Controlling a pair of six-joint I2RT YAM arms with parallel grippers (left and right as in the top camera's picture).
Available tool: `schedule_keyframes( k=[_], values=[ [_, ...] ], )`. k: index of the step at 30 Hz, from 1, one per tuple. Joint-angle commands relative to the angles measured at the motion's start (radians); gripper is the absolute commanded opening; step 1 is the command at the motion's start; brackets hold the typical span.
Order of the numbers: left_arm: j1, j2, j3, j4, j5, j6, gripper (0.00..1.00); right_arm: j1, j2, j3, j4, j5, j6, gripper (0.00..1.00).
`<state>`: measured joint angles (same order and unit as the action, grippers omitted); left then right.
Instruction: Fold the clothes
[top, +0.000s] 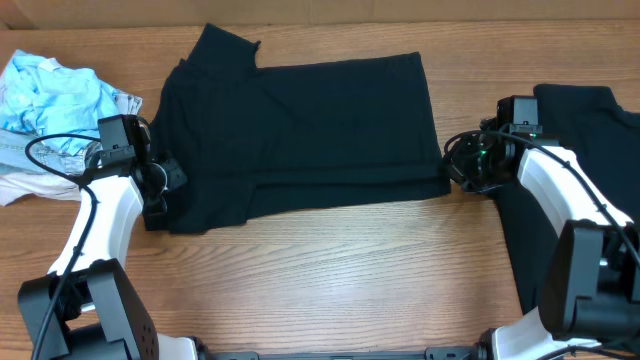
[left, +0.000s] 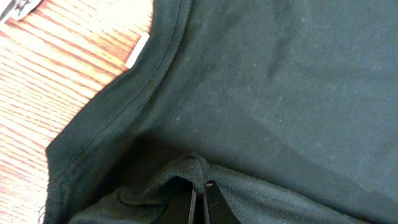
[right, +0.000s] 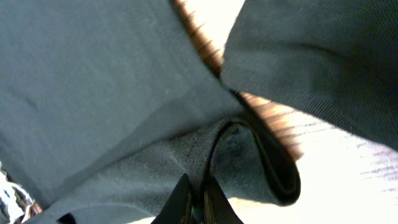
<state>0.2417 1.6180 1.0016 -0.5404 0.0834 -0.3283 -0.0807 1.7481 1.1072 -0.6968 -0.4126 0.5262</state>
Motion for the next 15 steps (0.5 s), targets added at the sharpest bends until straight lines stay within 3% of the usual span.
schedule_keyframes(
  k=[1, 15],
  values=[
    [-0.001, 0.025, 0.016, 0.021, 0.022, 0.026, 0.04, -0.002, 0.019, 0.016, 0.039, 0.023, 0.02, 0.04],
    [-0.001, 0.047, 0.016, 0.103, 0.066, 0.026, 0.04, -0.002, 0.02, 0.016, 0.087, 0.028, 0.021, 0.04]
  ],
)
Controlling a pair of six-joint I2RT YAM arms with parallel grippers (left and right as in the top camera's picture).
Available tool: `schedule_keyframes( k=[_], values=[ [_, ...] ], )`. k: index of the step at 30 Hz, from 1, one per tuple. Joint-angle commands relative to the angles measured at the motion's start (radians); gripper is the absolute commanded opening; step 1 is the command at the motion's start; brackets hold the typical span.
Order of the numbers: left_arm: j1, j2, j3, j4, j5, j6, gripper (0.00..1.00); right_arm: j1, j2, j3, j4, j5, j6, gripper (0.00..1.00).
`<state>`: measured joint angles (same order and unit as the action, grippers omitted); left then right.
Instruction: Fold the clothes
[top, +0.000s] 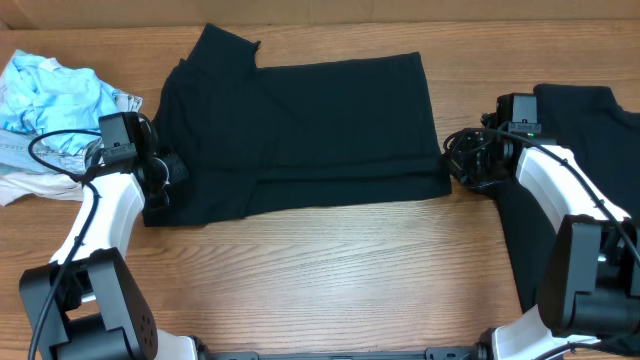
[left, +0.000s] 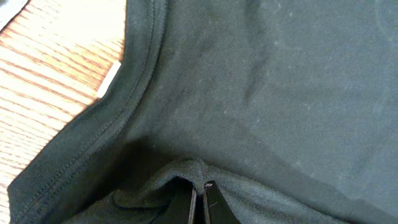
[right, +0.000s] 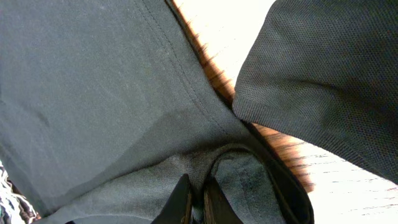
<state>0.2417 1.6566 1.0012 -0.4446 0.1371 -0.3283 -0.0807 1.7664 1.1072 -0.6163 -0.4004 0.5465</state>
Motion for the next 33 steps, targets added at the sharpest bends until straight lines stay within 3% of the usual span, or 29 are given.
schedule_keyframes(
  k=[1, 13, 15, 17, 18, 19, 20, 21, 25, 29, 31, 33],
  values=[
    [-0.001, 0.008, 0.016, 0.008, 0.013, 0.026, 0.04, -0.002, 0.002, 0.016, 0.006, 0.018, 0.001, 0.04],
    [-0.001, 0.008, 0.016, 0.013, 0.01, 0.026, 0.05, -0.002, 0.02, 0.016, 0.039, 0.018, 0.0, 0.05],
    [-0.001, 0.008, 0.016, 0.014, 0.01, 0.026, 0.06, 0.0, 0.02, 0.016, 0.072, 0.018, -0.006, 0.2],
    [-0.001, 0.008, 0.016, 0.014, 0.01, 0.026, 0.11, 0.0, 0.02, 0.016, 0.111, 0.018, -0.024, 0.44],
    [-0.001, 0.008, 0.016, 0.014, 0.01, 0.026, 0.22, 0.0, 0.02, 0.016, 0.126, 0.018, -0.027, 0.58],
    [-0.001, 0.008, 0.016, 0.014, 0.01, 0.026, 0.37, 0.0, 0.02, 0.016, 0.135, 0.018, -0.027, 0.66],
    [-0.001, 0.008, 0.016, 0.015, 0.01, 0.027, 0.5, 0.0, 0.02, 0.016, 0.143, 0.018, -0.031, 0.71],
    [-0.001, 0.008, 0.016, 0.016, 0.013, 0.032, 0.54, 0.0, 0.02, 0.016, 0.148, 0.017, -0.048, 0.74],
    [0.0, 0.007, 0.042, -0.001, 0.082, 0.121, 0.49, -0.001, 0.017, 0.025, 0.097, 0.002, -0.139, 0.7],
    [0.0, -0.003, 0.15, -0.118, 0.205, 0.175, 0.41, -0.001, -0.006, 0.071, -0.05, -0.018, -0.245, 0.62],
    [-0.002, -0.004, 0.217, -0.226, 0.248, 0.196, 0.33, 0.003, -0.026, 0.091, -0.11, -0.039, -0.285, 0.45],
    [-0.003, -0.004, 0.26, -0.338, 0.251, 0.211, 0.18, 0.009, -0.045, 0.097, -0.157, -0.068, -0.29, 0.23]
  ],
)
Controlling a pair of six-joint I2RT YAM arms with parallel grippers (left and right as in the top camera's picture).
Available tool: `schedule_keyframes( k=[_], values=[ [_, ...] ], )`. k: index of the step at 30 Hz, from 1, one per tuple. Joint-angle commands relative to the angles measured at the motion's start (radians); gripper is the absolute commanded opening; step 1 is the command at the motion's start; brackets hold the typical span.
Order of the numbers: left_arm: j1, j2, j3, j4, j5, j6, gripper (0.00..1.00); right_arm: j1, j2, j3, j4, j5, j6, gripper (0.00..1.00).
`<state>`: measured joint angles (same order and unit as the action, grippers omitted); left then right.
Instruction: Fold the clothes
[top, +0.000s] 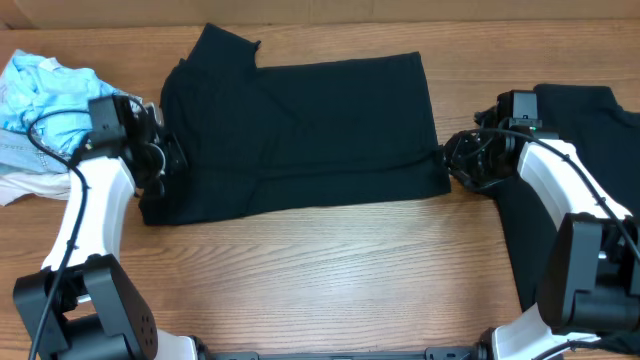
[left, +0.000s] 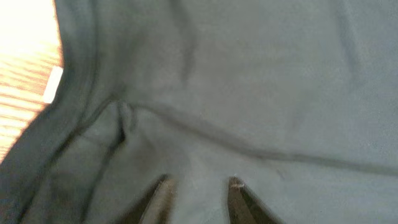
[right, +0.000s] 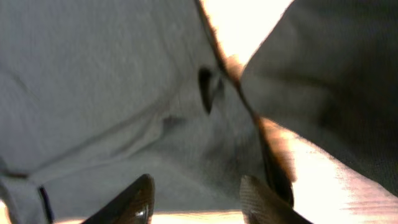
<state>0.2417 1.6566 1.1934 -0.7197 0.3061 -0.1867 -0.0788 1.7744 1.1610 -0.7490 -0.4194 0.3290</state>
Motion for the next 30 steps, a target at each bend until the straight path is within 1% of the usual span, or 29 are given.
schedule_keyframes(
  k=[1, 2, 3, 5, 8, 13, 17, 20, 25, 28, 30],
  values=[
    [-0.003, -0.004, 0.071, -0.098, 0.08, 0.084, 0.1, 0.012, -0.058, 0.043, -0.047, -0.063, -0.072, 0.17],
    [-0.003, -0.003, 0.069, -0.14, 0.066, 0.092, 0.05, 0.018, -0.058, 0.043, -0.065, -0.073, -0.072, 0.12],
    [-0.004, 0.002, 0.062, -0.172, 0.039, 0.095, 0.04, 0.024, -0.058, 0.042, -0.088, -0.076, -0.071, 0.11],
    [-0.01, 0.004, 0.027, -0.215, -0.005, 0.098, 0.04, 0.042, -0.058, 0.035, -0.109, -0.076, -0.072, 0.11],
    [-0.014, 0.004, -0.052, -0.225, -0.019, 0.093, 0.04, 0.075, -0.058, 0.035, -0.108, -0.071, -0.072, 0.11],
    [-0.014, 0.004, -0.124, -0.169, -0.016, 0.071, 0.04, 0.13, -0.058, 0.035, -0.073, -0.032, -0.071, 0.12],
    [-0.015, 0.004, -0.136, -0.126, -0.021, 0.071, 0.05, 0.137, -0.055, 0.035, -0.06, 0.13, 0.022, 0.11],
    [-0.015, 0.004, -0.137, -0.084, -0.029, 0.075, 0.04, 0.135, -0.039, 0.035, -0.035, 0.211, 0.035, 0.1],
    [-0.015, 0.005, -0.15, 0.015, -0.074, 0.079, 0.04, 0.137, 0.043, 0.035, 0.032, 0.208, 0.04, 0.1],
    [-0.015, 0.005, -0.164, 0.061, -0.069, 0.076, 0.05, 0.137, 0.094, 0.035, 0.085, 0.182, 0.04, 0.09],
    [-0.016, 0.006, -0.166, 0.072, -0.069, 0.074, 0.04, 0.137, 0.122, 0.035, 0.119, 0.183, 0.067, 0.09]
  ],
)
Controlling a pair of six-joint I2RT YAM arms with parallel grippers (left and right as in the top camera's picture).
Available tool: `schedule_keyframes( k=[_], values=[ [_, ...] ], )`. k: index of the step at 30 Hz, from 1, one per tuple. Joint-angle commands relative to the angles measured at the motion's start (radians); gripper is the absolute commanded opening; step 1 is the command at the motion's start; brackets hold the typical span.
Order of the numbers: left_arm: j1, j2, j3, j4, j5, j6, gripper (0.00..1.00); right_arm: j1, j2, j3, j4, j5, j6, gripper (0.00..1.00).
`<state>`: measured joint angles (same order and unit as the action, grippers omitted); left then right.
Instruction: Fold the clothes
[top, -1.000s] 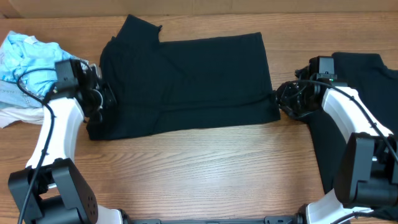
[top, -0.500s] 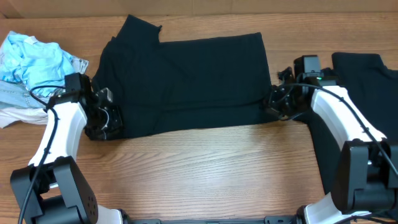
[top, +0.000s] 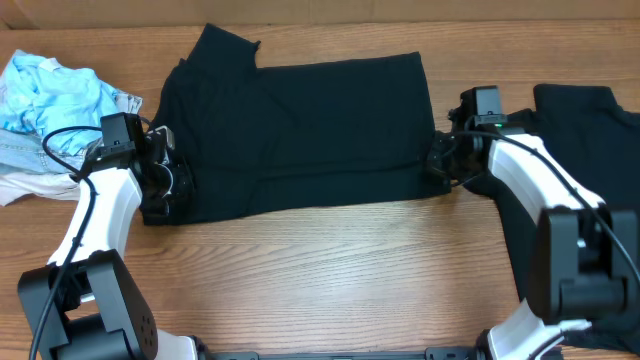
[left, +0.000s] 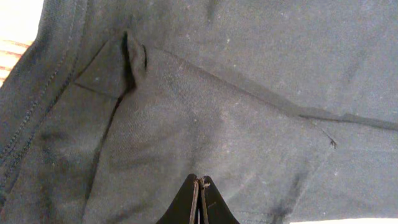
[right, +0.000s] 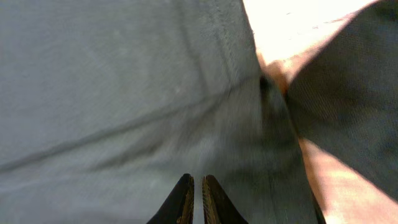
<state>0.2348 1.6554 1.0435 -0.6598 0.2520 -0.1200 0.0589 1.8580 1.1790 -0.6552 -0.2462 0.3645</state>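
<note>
A black garment lies spread across the middle of the table, with its lower strip folded up onto it. My left gripper sits on the garment's left end. In the left wrist view it is shut, tips down in the dark cloth beside a small tucked corner. At the right end, my right gripper is on the folded strip. The right wrist view is blurred and shows it shut with only a sliver between its fingers, pinching the cloth near the stitched hem.
A heap of light blue and white clothes lies at the far left. A second black garment lies at the right edge, close behind the right arm. Bare wooden table runs along the front.
Both grippers were open just above the garment's ends. Now both are shut down on the cloth, the left one lower on the left end, the right one slightly further in.
At first both grippers were shut on the garment's lower corners, with cloth bunched at their tips. Then they held those corners slightly further up. Later both had let go and stood open, leaving the strip folded. Now they are shut on the cloth again.
</note>
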Motion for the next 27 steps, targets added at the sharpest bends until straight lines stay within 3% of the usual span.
schedule_keyframes(
  k=[1, 5, 9, 12, 17, 24, 27],
  values=[
    [-0.009, 0.007, -0.016, 0.014, -0.014, 0.008, 0.04, -0.001, 0.053, 0.018, 0.045, 0.0, 0.043, 0.09],
    [-0.009, 0.007, -0.016, 0.011, -0.015, 0.008, 0.04, -0.001, 0.068, 0.018, 0.202, -0.124, -0.026, 0.11],
    [-0.009, 0.007, -0.016, 0.011, -0.016, 0.008, 0.05, -0.01, 0.057, 0.047, 0.319, -0.171, -0.016, 0.2],
    [-0.009, 0.007, -0.016, 0.013, -0.016, 0.008, 0.06, -0.022, 0.05, 0.079, 0.226, -0.166, -0.013, 0.23],
    [-0.01, 0.007, -0.016, 0.01, -0.015, 0.008, 0.18, -0.059, 0.048, 0.11, 0.01, -0.167, -0.067, 0.29],
    [-0.014, 0.007, -0.016, 0.006, -0.01, 0.013, 0.28, -0.105, 0.048, 0.117, -0.164, -0.211, -0.134, 0.28],
    [-0.014, 0.007, -0.016, -0.022, -0.028, 0.034, 0.58, -0.107, 0.049, 0.117, -0.261, -0.187, -0.134, 0.59]
  ],
)
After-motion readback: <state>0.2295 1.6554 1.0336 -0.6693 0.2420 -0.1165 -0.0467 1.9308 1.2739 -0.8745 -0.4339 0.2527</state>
